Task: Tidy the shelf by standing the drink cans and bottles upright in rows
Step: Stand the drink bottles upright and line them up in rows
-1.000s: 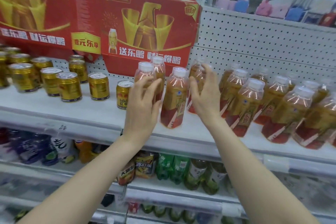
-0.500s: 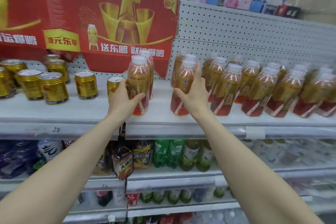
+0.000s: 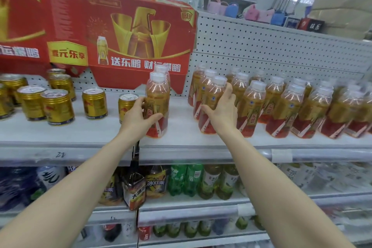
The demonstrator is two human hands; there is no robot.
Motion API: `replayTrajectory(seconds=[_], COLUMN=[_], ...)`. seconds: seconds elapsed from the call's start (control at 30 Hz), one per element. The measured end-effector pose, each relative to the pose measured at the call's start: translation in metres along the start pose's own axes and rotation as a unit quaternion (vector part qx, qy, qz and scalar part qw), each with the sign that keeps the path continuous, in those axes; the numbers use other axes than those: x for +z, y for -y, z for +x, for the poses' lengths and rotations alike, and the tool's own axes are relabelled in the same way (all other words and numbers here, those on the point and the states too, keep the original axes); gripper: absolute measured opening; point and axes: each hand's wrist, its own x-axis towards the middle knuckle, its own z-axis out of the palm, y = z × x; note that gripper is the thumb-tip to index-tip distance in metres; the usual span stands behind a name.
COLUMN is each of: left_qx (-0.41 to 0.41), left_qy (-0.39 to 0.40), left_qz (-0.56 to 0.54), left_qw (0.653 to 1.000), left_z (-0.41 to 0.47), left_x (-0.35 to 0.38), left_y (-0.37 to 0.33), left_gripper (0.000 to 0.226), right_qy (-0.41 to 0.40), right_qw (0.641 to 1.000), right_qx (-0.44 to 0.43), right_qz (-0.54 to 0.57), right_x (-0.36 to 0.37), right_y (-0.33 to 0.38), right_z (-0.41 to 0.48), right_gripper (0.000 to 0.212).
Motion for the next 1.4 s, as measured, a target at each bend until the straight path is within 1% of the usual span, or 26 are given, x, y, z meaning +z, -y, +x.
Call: replayTrajectory(seconds=[0.27,0.3,0.33,0.37,0.43,0.47,0.5,0.53,0.57,0.63,0.67,0.8,0.83,0.9,1.03,1.1,1.13,1.2,1.27,1.33,1.4], left_qx=[0.010,0.014,0.019,0.022,0.025,0.025,0.024,0.025,0.026,0.026,0.028,0.033,0.032,0.028,0.022,0.022,0.022,0.023,0.023,0.024,0.022], left_qy=[0.037,0.038,0.035,0.031,0.020,0.015,0.012,0.009,0.007,0.010,0.012,0.018,0.019,0.020,0.020,0.022,0.023,0.024,0.024,0.023,0.023], left_qz=[0.003,0.003,0.004,0.008,0.015,0.012,0.007,0.004,0.005,0.008,0.009,0.022,0.023,0.023,0.021,0.027,0.027,0.020,0.018,0.017,0.017], left_qw=[0.999,0.999,0.999,0.999,0.999,1.000,1.000,1.000,1.000,1.000,0.999,0.999,0.999,0.999,0.999,0.999,0.999,0.999,0.999,0.999,0.999], left_z=[0.001,0.000,-0.001,-0.004,-0.007,-0.009,-0.010,-0.011,-0.012,-0.012,-0.011,-0.007,-0.005,-0.003,0.000,0.002,0.003,0.005,0.006,0.007,0.008], left_x=[-0.012,-0.014,-0.016,-0.019,-0.026,-0.029,-0.034,-0.037,-0.041,-0.045,-0.046,-0.046,-0.045,-0.046,-0.046,-0.044,-0.042,-0.037,-0.031,-0.026,-0.022], left_y=[0.000,0.001,0.002,0.003,0.006,0.009,0.011,0.013,0.014,0.016,0.017,0.021,0.021,0.023,0.024,0.024,0.022,0.020,0.017,0.014,0.012], left_gripper=[0.058,0.058,0.057,0.056,0.056,0.056,0.057,0.057,0.057,0.057,0.057,0.059,0.060,0.062,0.061,0.061,0.061,0.060,0.058,0.059,0.061], right_qy=[0.003,-0.005,-0.030,-0.073,-0.165,-0.181,-0.164,-0.123,-0.068,0.032,0.064,0.143,0.166,0.199,0.200,0.189,0.183,0.172,0.136,0.087,0.086], right_qw=[1.000,0.999,0.999,0.995,0.978,0.969,0.966,0.970,0.978,0.988,0.989,0.976,0.969,0.958,0.963,0.968,0.971,0.976,0.985,0.995,0.989], right_qx=[0.019,0.021,0.013,-0.014,-0.107,-0.157,-0.195,-0.209,-0.197,-0.135,-0.102,-0.038,-0.024,-0.008,-0.007,0.008,0.017,0.026,-0.003,-0.051,-0.088], right_qz=[-0.024,-0.029,-0.042,-0.059,-0.069,-0.061,-0.047,-0.026,0.004,0.066,0.088,0.161,0.181,0.205,0.182,0.162,0.153,0.132,0.108,0.027,-0.075], right_x=[0.001,0.001,0.001,0.001,0.007,0.013,0.022,0.033,0.044,0.065,0.075,0.099,0.102,0.105,0.095,0.084,0.078,0.065,0.053,0.045,0.044], right_y=[0.004,0.004,0.006,0.010,0.024,0.035,0.045,0.056,0.065,0.079,0.084,0.105,0.109,0.112,0.102,0.091,0.086,0.080,0.083,0.092,0.098], right_z=[0.002,0.002,0.001,-0.001,-0.008,-0.012,-0.016,-0.020,-0.021,-0.017,-0.011,0.024,0.032,0.043,0.053,0.059,0.062,0.068,0.073,0.076,0.080], right_gripper=[0.099,0.100,0.100,0.099,0.085,0.076,0.071,0.068,0.068,0.071,0.074,0.093,0.095,0.091,0.075,0.072,0.074,0.086,0.099,0.101,0.086])
